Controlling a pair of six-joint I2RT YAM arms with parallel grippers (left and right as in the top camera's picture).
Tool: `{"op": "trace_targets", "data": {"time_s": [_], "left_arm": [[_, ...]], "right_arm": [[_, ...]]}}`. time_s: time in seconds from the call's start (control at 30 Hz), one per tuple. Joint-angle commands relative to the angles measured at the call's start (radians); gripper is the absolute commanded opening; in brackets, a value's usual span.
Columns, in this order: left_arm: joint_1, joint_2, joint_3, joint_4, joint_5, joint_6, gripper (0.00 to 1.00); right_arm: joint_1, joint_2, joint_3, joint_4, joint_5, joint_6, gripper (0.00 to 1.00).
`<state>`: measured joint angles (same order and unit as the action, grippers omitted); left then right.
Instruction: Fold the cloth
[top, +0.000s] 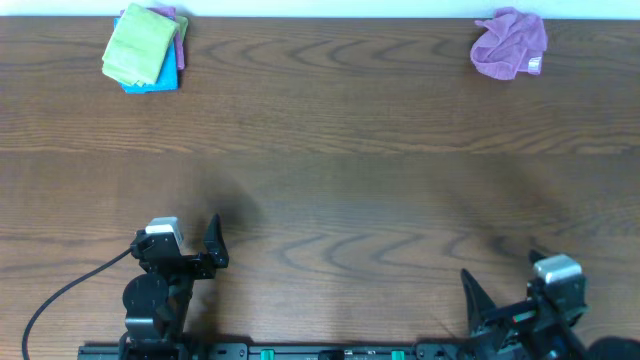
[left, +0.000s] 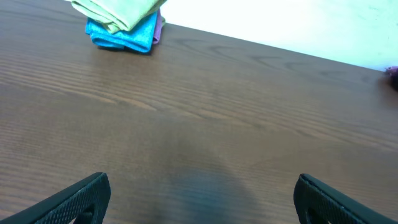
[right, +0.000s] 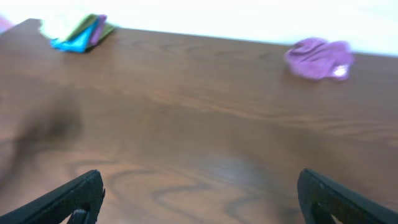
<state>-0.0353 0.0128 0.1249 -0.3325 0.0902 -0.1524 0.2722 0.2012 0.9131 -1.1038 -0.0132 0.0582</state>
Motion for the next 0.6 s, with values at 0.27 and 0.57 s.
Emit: {"op": "trace_targets", "data": {"time_s": [0.27,0.57], "left_arm": [[0.003,-0.008,-0.024,0.000,0.003,0.018,0.95],[0.003,-0.008,-0.024,0.000,0.003,0.018,0.95]], "right_arm": [[-0.083,-0.196,-0.472,0.203,0.024,-0.063,0.99],[-0.082,-0.196,-0.700,0.252,-0.011,-0.051,0.99]]}}
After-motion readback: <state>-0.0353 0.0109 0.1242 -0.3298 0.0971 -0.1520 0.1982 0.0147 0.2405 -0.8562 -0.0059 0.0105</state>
